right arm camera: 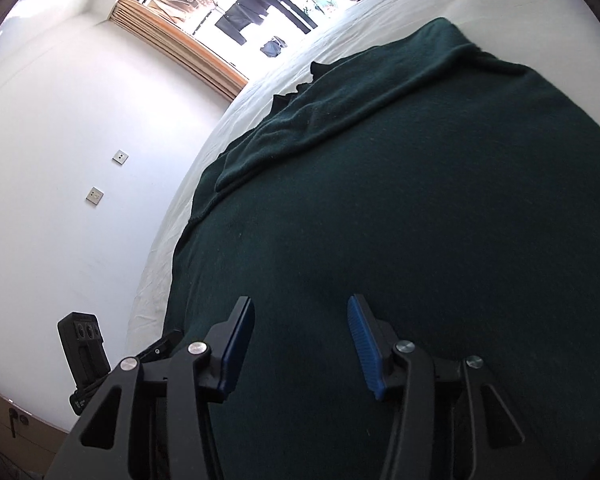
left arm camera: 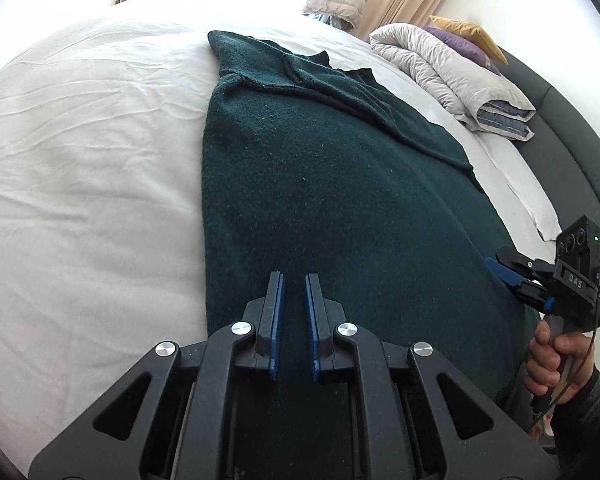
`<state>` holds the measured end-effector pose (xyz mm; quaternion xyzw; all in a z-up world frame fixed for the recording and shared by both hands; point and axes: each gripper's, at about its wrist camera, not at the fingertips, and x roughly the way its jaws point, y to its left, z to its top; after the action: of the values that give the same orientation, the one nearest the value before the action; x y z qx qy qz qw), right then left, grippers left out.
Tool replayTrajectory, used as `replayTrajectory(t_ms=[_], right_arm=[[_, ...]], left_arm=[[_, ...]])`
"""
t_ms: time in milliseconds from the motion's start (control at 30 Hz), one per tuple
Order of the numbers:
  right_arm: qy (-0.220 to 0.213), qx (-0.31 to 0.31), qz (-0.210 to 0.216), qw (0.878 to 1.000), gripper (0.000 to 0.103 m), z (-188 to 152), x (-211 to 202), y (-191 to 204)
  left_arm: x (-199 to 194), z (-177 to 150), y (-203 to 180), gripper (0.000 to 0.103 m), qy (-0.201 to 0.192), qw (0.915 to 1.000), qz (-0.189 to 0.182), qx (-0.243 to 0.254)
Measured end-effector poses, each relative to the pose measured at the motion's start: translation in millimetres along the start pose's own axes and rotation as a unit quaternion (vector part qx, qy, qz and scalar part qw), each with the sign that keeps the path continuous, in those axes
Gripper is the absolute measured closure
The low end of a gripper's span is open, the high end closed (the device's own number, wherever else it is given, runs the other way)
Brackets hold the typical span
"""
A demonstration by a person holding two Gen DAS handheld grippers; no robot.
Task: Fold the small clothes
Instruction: 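Open both grippers and release the folded sweater, then move both open grippers to the sweater hem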
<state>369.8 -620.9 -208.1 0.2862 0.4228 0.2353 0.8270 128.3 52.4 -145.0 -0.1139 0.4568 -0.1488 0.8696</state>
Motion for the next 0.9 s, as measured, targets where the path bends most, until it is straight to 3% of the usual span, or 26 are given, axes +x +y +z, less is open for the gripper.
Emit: replayTrajectory(t_ms=[133, 200, 267, 333, 367, 400, 433, 467, 533, 600, 733, 900], right_arm=[[-0.014, -0.034, -0.085, 0.996, 0.049, -19.2, -40.4, 7.4], [-0.048, -0.072, -0.130, 0.988, 0.043, -25.0, -67.7, 17.3], [-0.102, -0.136, -0.163, 0.972, 0.037, -32.0, -96.7, 36.0], [-0.165, -0.205, -0.193, 0.945, 0.020, -43.0, -122.6, 58.9], [-0.198, -0.232, -0.204, 0.930, 0.003, -48.9, -132.1, 70.1], [-0.231, -0.254, -0.218, 0.914, 0.000, -54.4, -140.2, 80.6], [-0.253, -0.270, -0.233, 0.899, 0.000, -57.6, -144.4, 89.2], [-0.260, -0.278, -0.245, 0.891, 0.000, -58.9, -145.7, 95.8], [-0.252, -0.281, -0.254, 0.891, 0.000, -56.8, -143.3, 102.5], [-0.254, -0.275, -0.252, 0.892, 0.000, -57.0, -142.7, 104.3], [-0.233, -0.257, -0.253, 0.903, 0.000, -61.0, -133.3, 105.4], [-0.181, -0.208, -0.222, 0.935, 0.000, -67.6, -118.2, 93.2]], left_arm=[[-17.1, -11.3, -4.6, 0.092, -0.001, 0.9997, 0.022, 0.011], [-33.7, -21.5, -13.6, 0.092, -0.013, 0.9979, 0.052, 0.035], [-49.8, -31.2, -27.4, 0.092, -0.036, 0.9935, 0.078, 0.075], [-64.5, -42.7, -43.1, 0.088, -0.061, 0.9876, 0.089, 0.114], [-71.0, -49.2, -51.8, 0.078, -0.072, 0.9844, 0.089, 0.134], [-76.7, -55.4, -60.0, 0.070, -0.082, 0.9809, 0.088, 0.153], [-82.6, -61.2, -67.8, 0.039, -0.095, 0.9768, 0.090, 0.169], [-89.1, -68.1, -75.6, 0.014, -0.114, 0.9713, 0.097, 0.185], [-105.2, -86.1, -93.4, 0.007, -0.163, 0.9540, 0.112, 0.225], [-109.9, -97.1, -110.3, 0.007, -0.181, 0.9347, 0.126, 0.279], [-107.0, -125.4, -130.9, 0.006, -0.180, 0.8949, 0.180, 0.366], [-98.1, -166.2, -142.1, 0.006, -0.167, 0.8403, 0.225, 0.464]])
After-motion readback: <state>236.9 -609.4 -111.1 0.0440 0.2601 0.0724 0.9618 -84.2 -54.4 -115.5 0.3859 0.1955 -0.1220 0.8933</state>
